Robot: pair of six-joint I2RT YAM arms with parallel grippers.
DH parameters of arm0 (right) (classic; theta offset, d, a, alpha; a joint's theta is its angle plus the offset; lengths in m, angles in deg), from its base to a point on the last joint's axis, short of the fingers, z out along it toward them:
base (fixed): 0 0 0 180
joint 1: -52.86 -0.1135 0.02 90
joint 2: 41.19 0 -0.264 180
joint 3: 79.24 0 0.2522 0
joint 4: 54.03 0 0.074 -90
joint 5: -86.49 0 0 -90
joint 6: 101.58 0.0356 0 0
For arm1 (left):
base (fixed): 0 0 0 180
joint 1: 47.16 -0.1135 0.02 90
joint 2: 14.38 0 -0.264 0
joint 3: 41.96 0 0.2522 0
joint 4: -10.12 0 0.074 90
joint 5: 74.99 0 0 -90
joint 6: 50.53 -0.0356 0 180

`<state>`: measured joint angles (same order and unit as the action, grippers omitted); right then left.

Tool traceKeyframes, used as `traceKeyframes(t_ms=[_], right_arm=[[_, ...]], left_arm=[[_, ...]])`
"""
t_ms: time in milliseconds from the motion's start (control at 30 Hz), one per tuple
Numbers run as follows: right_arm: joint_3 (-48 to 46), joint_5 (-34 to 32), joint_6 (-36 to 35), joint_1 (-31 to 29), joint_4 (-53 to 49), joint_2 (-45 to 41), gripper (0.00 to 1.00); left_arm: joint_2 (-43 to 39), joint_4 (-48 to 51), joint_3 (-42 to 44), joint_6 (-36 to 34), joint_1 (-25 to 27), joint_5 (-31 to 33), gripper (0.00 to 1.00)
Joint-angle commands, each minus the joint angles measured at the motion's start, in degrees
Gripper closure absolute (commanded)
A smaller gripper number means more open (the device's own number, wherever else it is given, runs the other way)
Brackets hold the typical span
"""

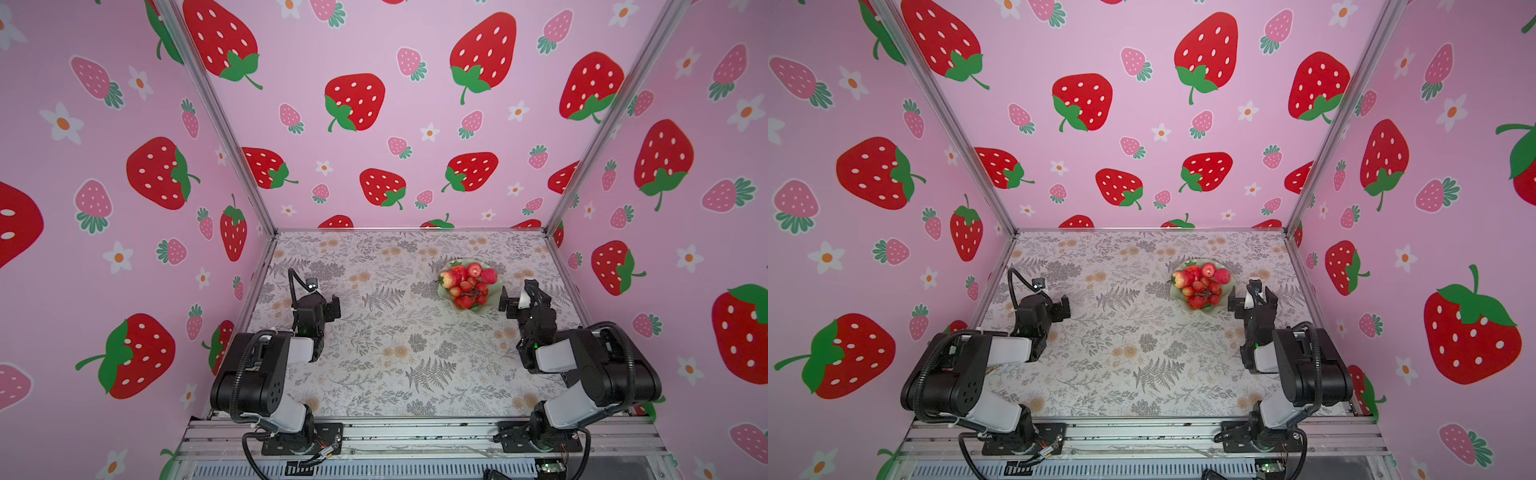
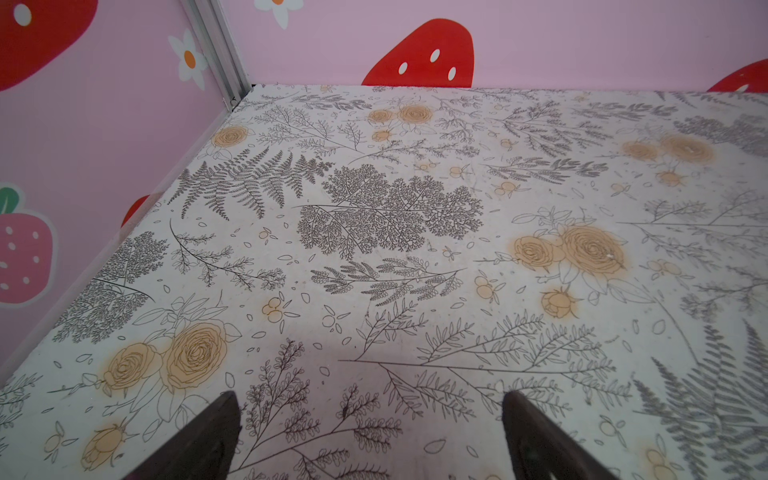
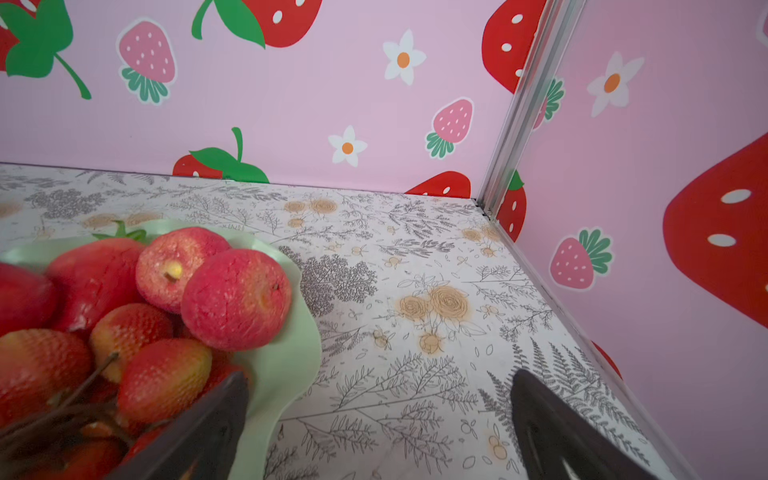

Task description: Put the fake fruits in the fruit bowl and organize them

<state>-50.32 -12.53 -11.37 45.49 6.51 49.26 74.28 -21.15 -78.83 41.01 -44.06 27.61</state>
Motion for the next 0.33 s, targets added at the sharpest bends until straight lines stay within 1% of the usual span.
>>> traceKeyframes(t_ms=[0,100,233,267,300], right_arm=[[0.3,-1.06,0.39,0.18,-2.58,-0.25,0.01],[0.1,-1.0,0.32,0.18,-2.43,-0.33,0.01],[0.07,-1.0,0.32,0.17,-2.29,-0.34,0.01],[0.0,-1.39,0.57,0.17,-2.13,-0.43,0.01],[-0.56,-3.72,1.63,0.24,-1.3,-0.58,0.01]], left_arm=[[0.29,-1.1,-1.79,0.0,-0.22,-0.95,0.01],[0.49,0.28,-2.57,0.22,-1.07,-3.0,0.01],[-0.03,-1.04,-1.6,-0.66,-0.66,-3.85,0.01],[-0.14,-1.43,-1.36,-0.66,-0.63,-3.78,0.01],[-0.11,-1.59,-1.24,-0.6,-0.63,-3.57,0.01]])
